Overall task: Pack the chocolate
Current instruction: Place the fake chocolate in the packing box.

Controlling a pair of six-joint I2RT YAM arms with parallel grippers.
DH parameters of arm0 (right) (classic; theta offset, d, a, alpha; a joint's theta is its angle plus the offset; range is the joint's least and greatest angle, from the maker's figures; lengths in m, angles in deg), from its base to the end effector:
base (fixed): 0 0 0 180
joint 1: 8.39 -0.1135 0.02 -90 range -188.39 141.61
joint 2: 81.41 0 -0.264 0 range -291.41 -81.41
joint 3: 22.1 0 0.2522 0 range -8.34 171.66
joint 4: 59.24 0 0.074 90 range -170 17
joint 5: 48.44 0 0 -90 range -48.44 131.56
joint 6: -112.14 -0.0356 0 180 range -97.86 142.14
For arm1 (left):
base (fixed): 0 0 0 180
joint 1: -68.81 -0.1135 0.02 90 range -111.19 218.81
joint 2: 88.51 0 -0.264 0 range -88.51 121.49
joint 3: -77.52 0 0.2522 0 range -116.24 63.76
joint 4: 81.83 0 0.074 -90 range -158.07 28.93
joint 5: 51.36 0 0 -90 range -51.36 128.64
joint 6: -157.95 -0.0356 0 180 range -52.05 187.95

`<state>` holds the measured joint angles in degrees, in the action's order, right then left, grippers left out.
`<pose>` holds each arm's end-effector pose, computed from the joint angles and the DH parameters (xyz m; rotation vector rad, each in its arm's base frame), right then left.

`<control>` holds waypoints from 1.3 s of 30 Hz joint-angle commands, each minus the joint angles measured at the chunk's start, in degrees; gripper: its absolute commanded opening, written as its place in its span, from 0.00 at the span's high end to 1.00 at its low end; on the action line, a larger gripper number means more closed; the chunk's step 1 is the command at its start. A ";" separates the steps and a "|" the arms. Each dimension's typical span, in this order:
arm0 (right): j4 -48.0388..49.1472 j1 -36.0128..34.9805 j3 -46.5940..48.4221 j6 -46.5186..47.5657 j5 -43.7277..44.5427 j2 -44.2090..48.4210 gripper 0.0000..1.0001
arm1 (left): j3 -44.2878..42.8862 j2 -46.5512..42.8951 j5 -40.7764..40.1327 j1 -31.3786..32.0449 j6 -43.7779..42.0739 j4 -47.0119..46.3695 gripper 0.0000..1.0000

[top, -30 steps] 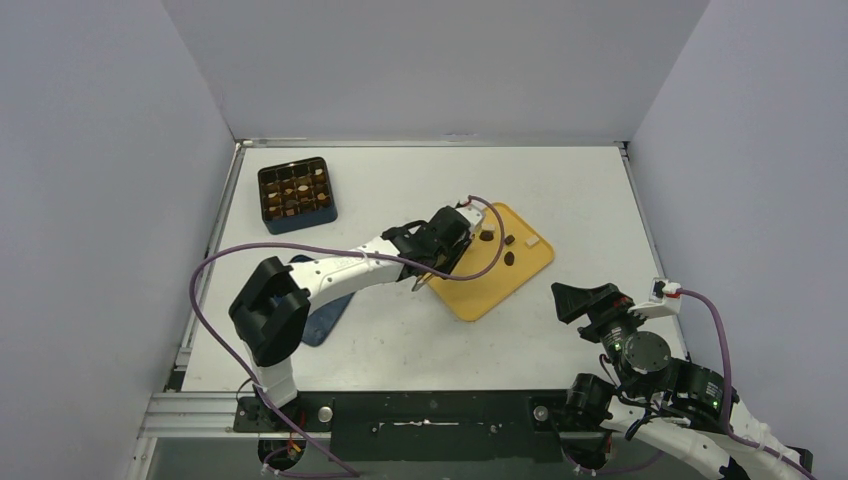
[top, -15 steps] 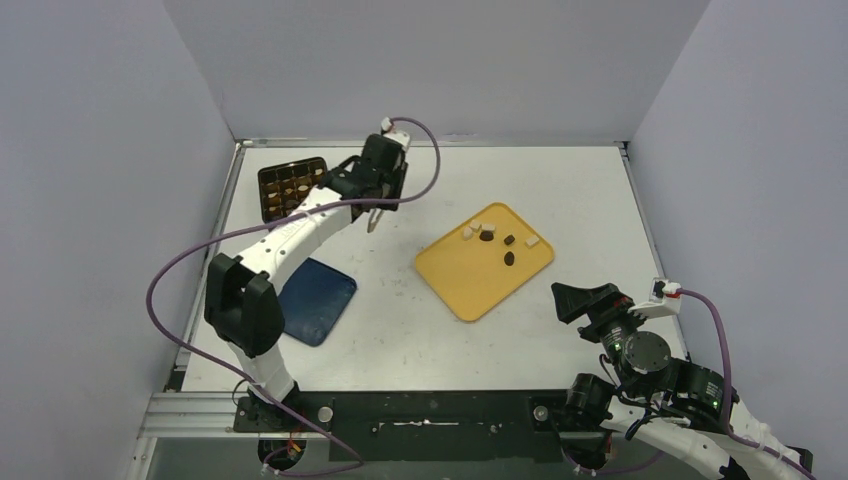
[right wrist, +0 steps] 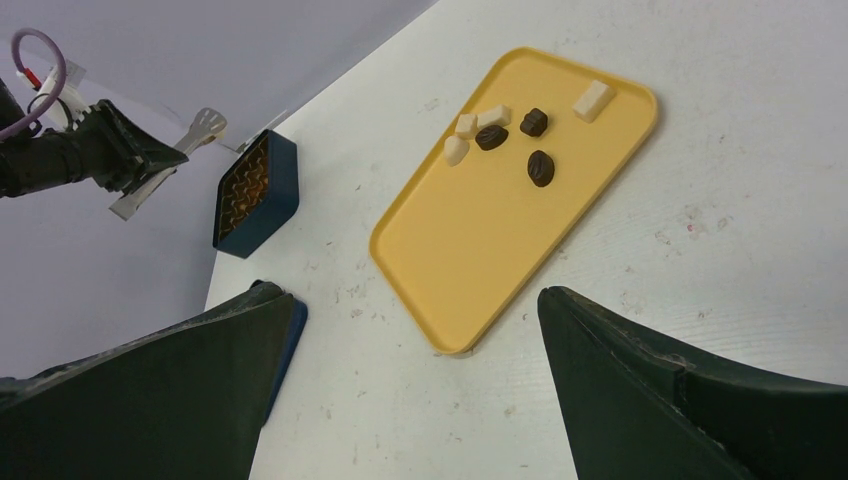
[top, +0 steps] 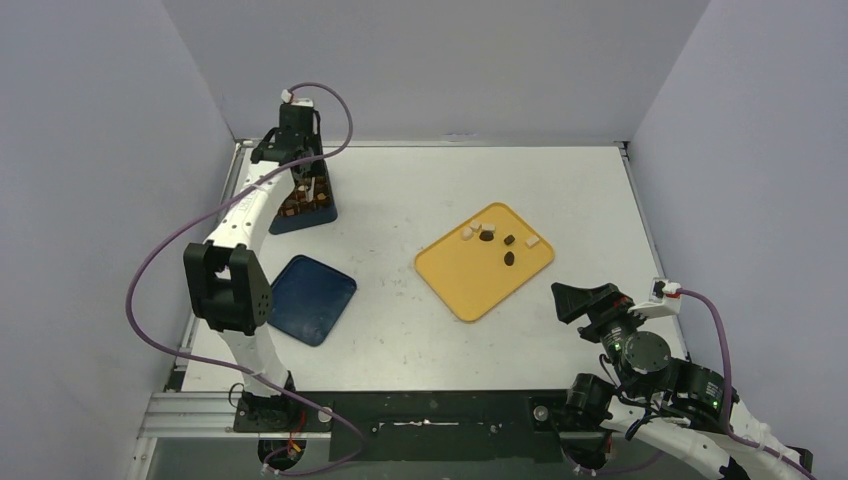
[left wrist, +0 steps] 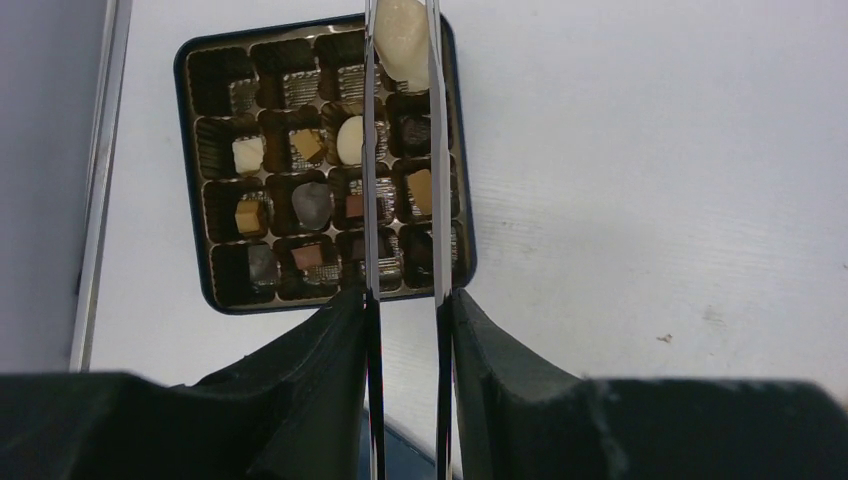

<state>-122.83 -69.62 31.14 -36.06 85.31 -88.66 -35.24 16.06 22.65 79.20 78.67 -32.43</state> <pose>0.0352 0.0130 0.2981 0.4766 1.7964 0.7659 0.4124 -0.0656 0.3336 -0.1501 2.2546 0.1240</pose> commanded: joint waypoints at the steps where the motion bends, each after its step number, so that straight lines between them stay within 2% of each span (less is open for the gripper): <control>1: 0.17 -0.49 0.64 -0.42 1.42 -0.39 0.00 | -3.29 1.86 1.32 -2.56 1.85 -2.60 0.69; 8: -0.14 -0.48 0.69 -0.77 1.78 -0.23 0.00 | 0.25 2.18 0.99 -4.56 2.07 -4.96 0.69; 30: -0.22 -0.83 0.77 -0.91 1.64 0.04 0.00 | 0.01 7.93 1.85 -6.92 1.23 -6.13 0.69; 39: -0.23 -0.92 0.77 -0.96 1.77 0.05 0.00 | -0.73 9.33 2.87 -7.00 1.08 -5.32 0.66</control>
<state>-123.24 -69.99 31.14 -36.93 85.68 -88.66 -34.61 25.55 24.64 72.55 80.16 -34.90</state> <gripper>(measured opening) 0.999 0.329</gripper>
